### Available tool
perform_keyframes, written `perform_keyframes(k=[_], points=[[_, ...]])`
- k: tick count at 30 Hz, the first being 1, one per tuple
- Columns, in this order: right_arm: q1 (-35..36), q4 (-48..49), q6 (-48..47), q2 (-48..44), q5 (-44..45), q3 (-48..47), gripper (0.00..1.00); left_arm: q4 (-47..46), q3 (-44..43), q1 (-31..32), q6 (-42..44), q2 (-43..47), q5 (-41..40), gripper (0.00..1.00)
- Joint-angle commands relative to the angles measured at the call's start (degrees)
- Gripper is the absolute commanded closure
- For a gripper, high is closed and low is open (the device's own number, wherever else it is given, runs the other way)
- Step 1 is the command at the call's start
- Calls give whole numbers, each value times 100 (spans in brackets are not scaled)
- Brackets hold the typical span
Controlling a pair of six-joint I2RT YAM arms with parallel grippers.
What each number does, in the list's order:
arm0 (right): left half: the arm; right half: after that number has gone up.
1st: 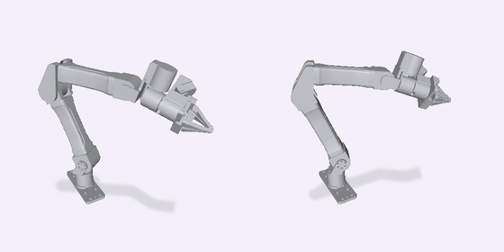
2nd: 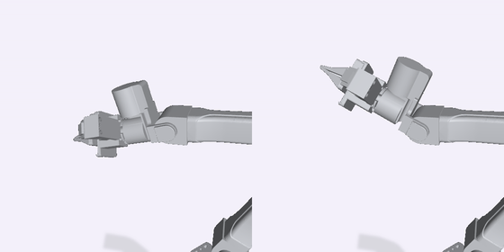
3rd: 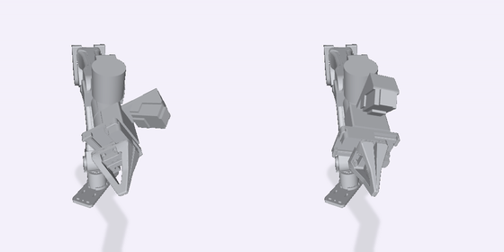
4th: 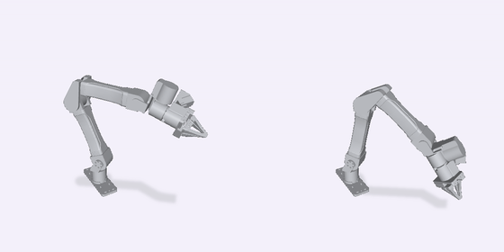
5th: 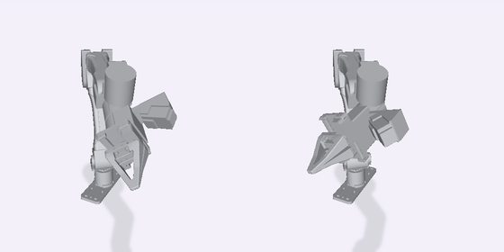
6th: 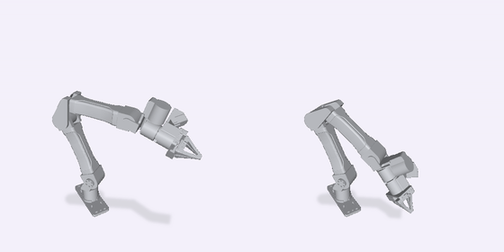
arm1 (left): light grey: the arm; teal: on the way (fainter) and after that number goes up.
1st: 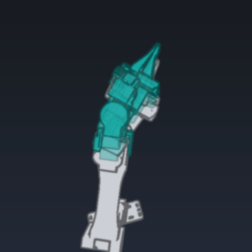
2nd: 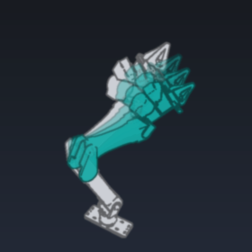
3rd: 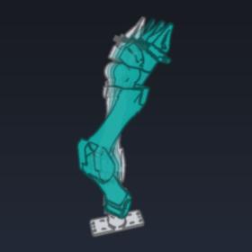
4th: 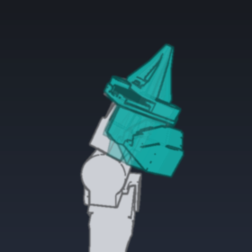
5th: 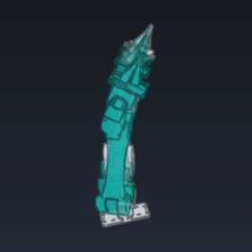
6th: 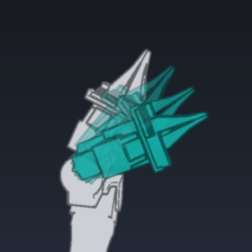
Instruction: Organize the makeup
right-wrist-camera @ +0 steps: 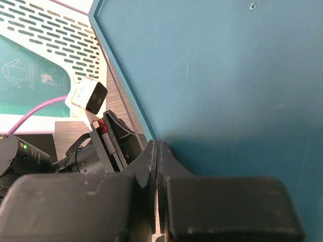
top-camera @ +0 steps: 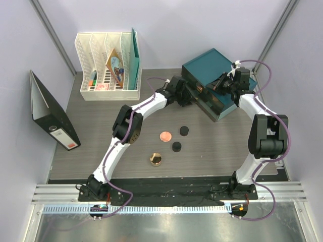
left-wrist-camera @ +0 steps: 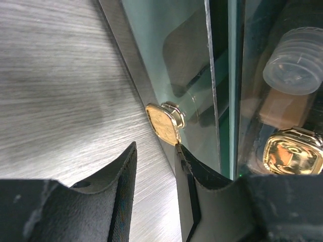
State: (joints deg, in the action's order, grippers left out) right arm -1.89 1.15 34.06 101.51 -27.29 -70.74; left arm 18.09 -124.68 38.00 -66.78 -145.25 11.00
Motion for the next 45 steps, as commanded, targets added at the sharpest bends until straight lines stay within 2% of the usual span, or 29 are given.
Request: perform_keyframes(k=[1, 9, 12, 17, 25, 32, 38, 45], points=[[31, -2031, -462, 703, 690, 561, 98, -761, 390, 15, 25, 269, -160, 64], [31, -2031, -462, 729, 681, 553, 98, -1193, 612, -3, -291, 269, -2, 64], [31, -2031, -471, 738, 690, 561, 98, -1781, 814, 6, -344, 348, 182, 66], [31, -2031, -462, 791, 681, 553, 98, -2054, 937, 6, -133, 480, 350, 66], [31, -2031, -462, 800, 681, 552, 98, -3021, 1358, -21, -388, 611, 727, 70], [31, -2031, -471, 852, 681, 570, 98, -3320, 1904, -38, -239, 1051, 587, 69], [31, -2031, -471, 852, 672, 561, 98, -3268, 1790, -38, -248, 1051, 430, 69], [31, -2039, -480, 835, 681, 570, 98, -1994, 1324, -38, 130, 1042, -132, 69]])
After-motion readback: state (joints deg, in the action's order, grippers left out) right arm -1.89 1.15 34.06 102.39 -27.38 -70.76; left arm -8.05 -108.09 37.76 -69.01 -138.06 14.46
